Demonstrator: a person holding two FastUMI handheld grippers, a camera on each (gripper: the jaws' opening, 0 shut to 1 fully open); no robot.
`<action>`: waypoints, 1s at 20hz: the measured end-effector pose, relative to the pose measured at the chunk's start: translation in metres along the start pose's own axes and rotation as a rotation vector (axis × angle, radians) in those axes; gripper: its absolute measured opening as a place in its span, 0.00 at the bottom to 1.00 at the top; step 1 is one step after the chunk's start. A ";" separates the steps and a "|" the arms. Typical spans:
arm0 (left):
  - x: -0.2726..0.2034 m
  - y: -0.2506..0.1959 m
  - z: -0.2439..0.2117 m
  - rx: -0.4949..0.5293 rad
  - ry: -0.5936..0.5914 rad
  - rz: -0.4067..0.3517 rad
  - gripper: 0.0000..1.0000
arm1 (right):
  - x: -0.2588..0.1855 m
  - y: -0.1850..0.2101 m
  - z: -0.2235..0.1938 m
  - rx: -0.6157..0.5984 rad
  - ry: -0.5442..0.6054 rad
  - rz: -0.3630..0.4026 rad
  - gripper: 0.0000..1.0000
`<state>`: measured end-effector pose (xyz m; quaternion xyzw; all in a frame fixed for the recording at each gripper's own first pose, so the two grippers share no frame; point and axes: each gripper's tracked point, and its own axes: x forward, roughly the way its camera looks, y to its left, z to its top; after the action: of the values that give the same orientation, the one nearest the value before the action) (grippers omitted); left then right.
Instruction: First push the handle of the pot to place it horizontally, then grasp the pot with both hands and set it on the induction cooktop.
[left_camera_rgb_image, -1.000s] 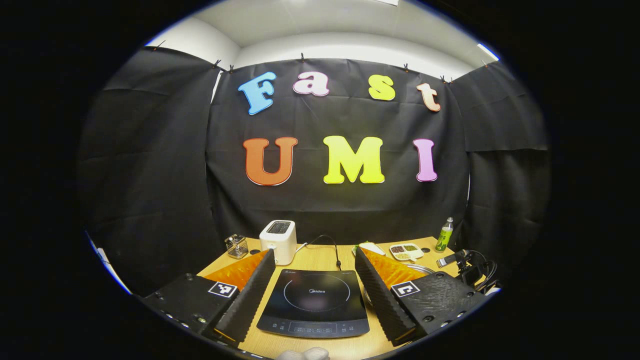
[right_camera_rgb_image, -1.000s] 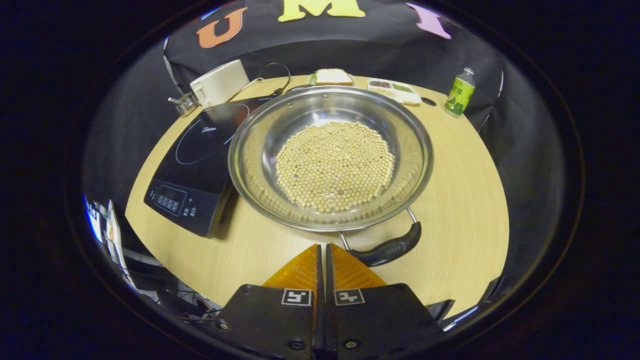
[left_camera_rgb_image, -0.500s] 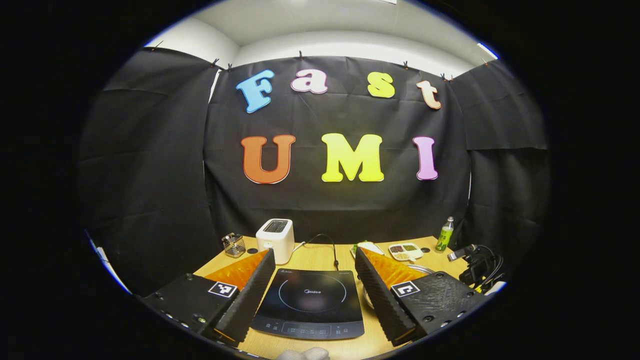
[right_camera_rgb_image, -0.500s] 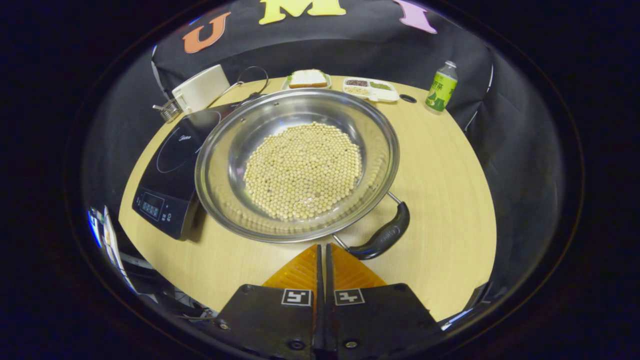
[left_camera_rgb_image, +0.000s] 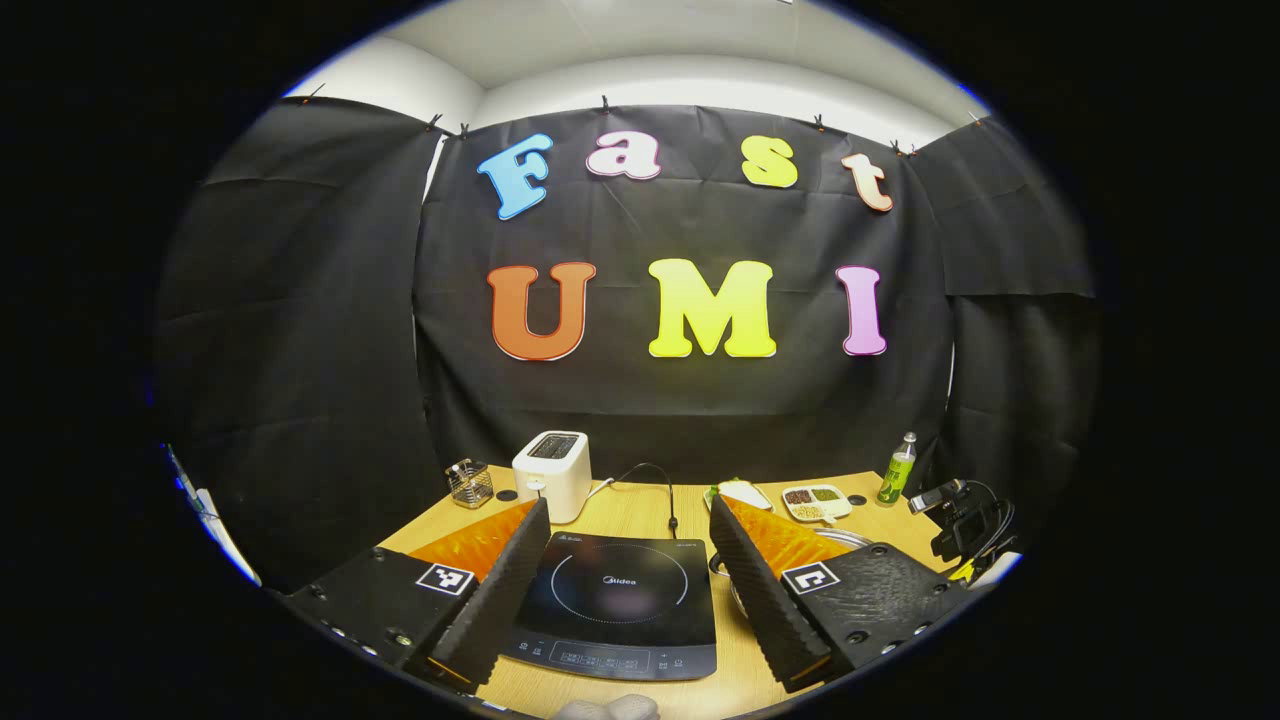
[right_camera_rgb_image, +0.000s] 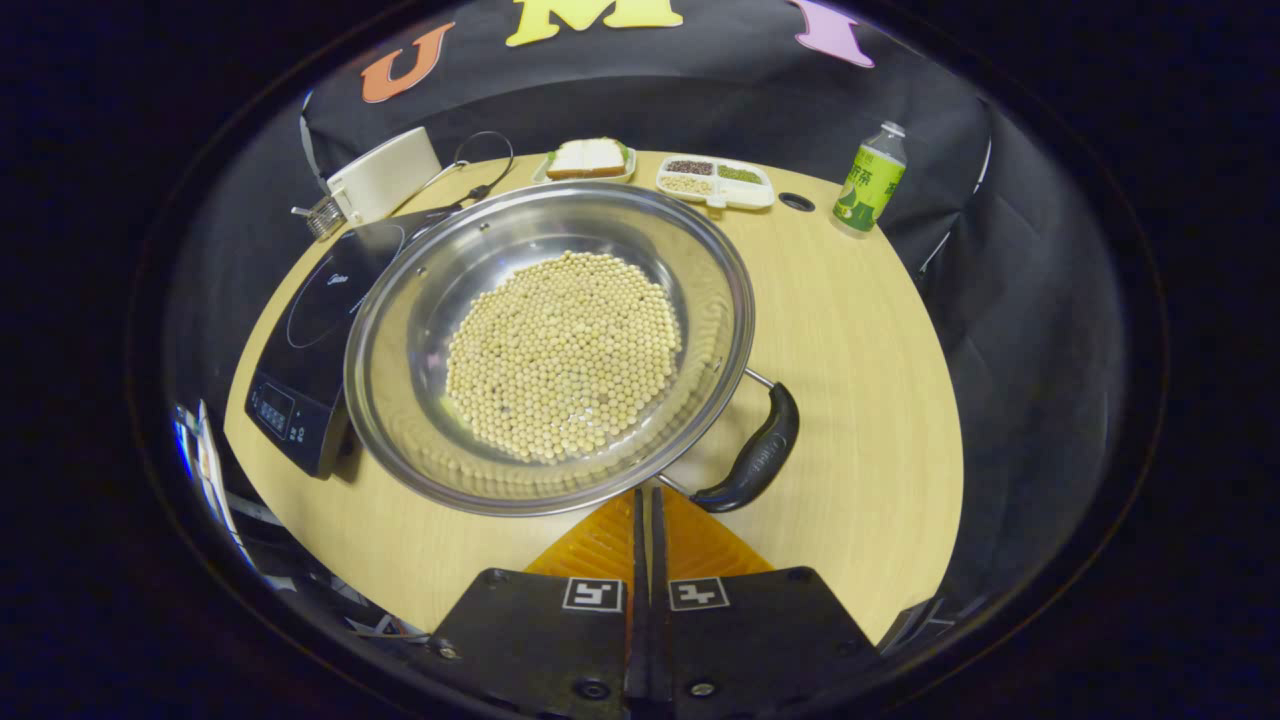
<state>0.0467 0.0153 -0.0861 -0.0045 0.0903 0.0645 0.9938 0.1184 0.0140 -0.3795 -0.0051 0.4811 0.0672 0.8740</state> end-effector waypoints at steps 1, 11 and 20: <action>0.000 -0.001 0.000 -0.001 0.002 0.008 0.96 | 0.002 -0.005 0.003 -0.012 0.001 -0.003 0.00; 0.011 -0.025 -0.005 -0.002 0.027 0.094 0.96 | 0.017 -0.049 0.030 -0.186 -0.001 -0.004 0.00; 0.012 -0.057 -0.013 0.015 0.061 0.165 0.96 | 0.028 -0.084 0.049 -0.210 -0.022 0.032 0.04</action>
<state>0.0639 -0.0397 -0.1008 0.0085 0.1211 0.1455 0.9819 0.1843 -0.0621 -0.3812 -0.0881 0.4617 0.1309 0.8729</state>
